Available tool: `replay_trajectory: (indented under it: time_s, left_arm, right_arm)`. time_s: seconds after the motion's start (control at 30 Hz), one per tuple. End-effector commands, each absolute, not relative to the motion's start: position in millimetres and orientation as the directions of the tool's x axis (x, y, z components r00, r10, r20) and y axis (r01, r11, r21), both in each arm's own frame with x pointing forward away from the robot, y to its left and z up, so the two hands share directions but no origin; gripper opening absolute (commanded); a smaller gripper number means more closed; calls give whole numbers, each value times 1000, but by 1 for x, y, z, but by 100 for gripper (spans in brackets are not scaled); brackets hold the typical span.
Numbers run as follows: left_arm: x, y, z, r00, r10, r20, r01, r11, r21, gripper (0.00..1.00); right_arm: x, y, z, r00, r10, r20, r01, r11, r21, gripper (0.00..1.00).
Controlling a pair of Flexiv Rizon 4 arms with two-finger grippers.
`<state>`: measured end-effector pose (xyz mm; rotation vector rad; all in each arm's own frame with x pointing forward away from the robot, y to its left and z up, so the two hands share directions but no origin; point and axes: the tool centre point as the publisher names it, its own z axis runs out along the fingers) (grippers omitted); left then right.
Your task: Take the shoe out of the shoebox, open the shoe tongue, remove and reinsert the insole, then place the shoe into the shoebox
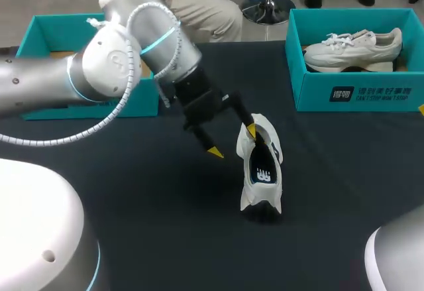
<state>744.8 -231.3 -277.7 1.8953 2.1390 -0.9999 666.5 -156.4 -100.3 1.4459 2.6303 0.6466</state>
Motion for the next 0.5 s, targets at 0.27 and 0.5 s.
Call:
replay_trajectory:
  time_s: [0.27,0.5]
  left_arm:
    - [739,-254,-285,-182,883,-432,935,20,-354,0]
    - [738,-267,-297,-158,902,-402,940,13,-342,0]
  right_arm:
    - [669,-156,-100,-555,820,140,793,470,388,100]
    - [669,-156,-100,-555,820,140,793,470,388,100]
